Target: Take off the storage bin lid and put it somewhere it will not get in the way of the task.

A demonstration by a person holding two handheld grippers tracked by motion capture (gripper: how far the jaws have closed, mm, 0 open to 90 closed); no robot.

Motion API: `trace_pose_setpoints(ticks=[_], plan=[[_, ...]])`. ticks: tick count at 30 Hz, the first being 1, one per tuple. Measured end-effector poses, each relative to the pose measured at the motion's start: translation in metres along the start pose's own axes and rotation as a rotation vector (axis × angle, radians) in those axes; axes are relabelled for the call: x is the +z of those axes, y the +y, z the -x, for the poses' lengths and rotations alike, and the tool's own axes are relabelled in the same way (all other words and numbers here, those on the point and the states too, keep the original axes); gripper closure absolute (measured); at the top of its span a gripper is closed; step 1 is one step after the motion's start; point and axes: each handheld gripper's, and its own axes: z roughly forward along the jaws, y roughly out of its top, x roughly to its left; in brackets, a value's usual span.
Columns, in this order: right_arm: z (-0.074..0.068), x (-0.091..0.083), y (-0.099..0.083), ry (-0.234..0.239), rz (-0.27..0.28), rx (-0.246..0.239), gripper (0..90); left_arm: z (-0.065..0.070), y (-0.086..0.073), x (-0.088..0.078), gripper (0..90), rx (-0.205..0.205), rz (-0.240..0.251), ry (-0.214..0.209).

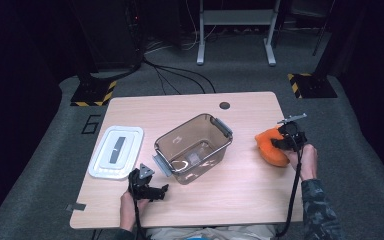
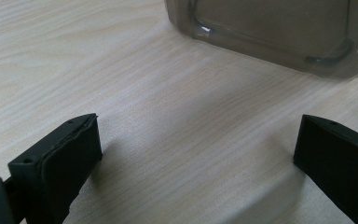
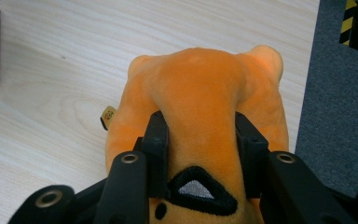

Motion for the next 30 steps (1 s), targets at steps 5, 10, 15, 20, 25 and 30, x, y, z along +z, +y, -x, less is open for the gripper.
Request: trace_pose_setpoints(ticks=[5, 10, 15, 20, 25, 30], plan=[[-0.002, -0.008, 0.001, 0.013, 0.033, 0.015, 63.5, 0.000, 0.000, 0.000, 0.5, -0.002, -0.001, 0.002], [-0.007, -0.016, 0.005, 0.006, 0.047, 0.018, 63.4, 0.000, 0.000, 0.000, 0.5, -0.003, 0.000, 0.003], [-0.012, -0.021, 0.010, 0.014, 0.063, 0.017, 63.3, 0.000, 0.000, -0.001, 0.5, 0.006, -0.008, 0.001], [-0.018, -0.027, 0.015, 0.007, 0.077, -0.002, 63.0, 0.000, 0.000, -0.001, 0.5, 0.006, -0.008, 0.001], [-0.023, -0.033, 0.020, 0.004, 0.093, -0.021, 62.9, 0.000, 0.000, -0.001, 0.5, 0.007, -0.007, 0.001], [-0.027, -0.042, 0.024, 0.001, 0.113, -0.036, 62.8, 0.000, 0.000, -0.001, 0.5, 0.007, -0.008, 0.001]])
